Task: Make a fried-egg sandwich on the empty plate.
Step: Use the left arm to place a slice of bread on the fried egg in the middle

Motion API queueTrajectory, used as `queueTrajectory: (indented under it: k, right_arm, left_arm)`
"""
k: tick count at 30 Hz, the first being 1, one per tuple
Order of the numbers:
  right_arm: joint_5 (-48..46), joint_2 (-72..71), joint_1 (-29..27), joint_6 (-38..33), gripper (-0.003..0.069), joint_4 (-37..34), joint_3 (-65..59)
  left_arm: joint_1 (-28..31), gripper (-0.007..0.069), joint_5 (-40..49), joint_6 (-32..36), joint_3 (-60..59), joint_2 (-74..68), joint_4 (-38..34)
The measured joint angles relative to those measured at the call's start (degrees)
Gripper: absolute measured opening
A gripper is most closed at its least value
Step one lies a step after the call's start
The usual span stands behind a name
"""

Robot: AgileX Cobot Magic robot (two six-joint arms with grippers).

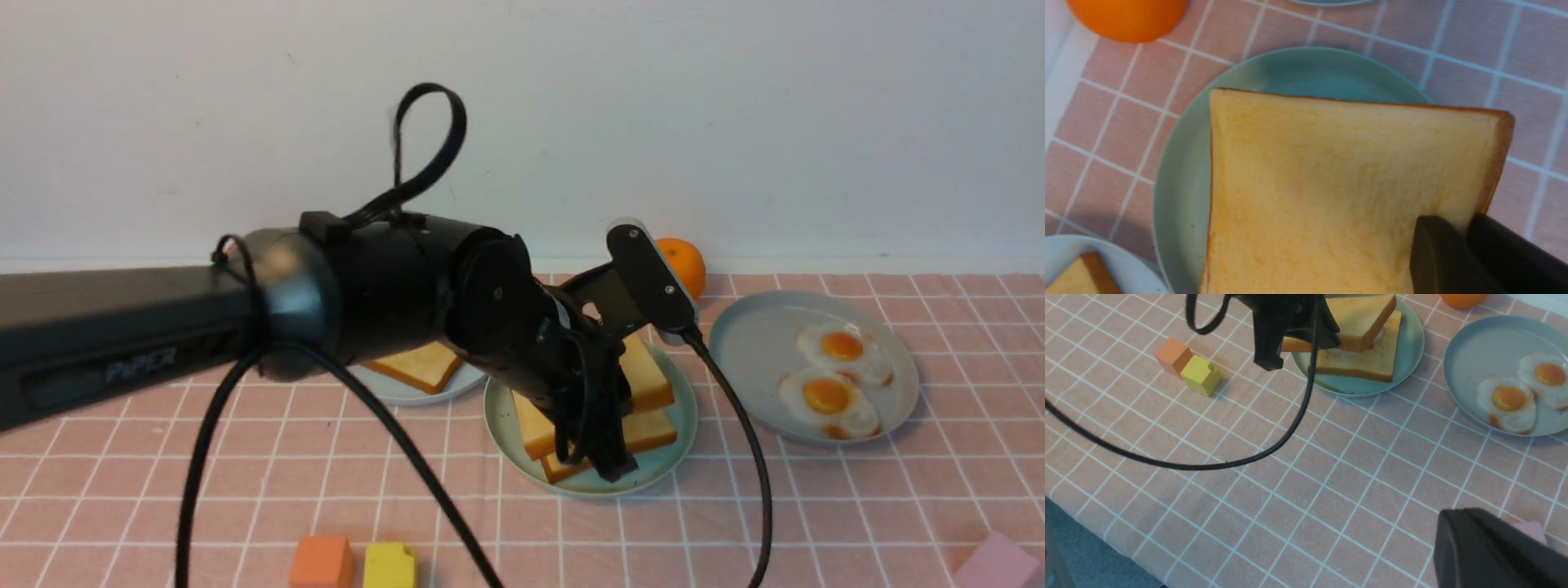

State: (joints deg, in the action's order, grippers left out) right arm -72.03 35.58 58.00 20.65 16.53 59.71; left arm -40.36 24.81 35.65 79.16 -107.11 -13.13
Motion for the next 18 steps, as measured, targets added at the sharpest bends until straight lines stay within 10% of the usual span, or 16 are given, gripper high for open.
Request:
queueTrajectory:
  k: [18]
  right_arm:
    - [0.0,-0.6,0.0,0.2,0.0043,-0.1,0.0]
  left_arm:
    - [0.0,0.0083,3.9,-16.8,8.3,-7.4,13.1]
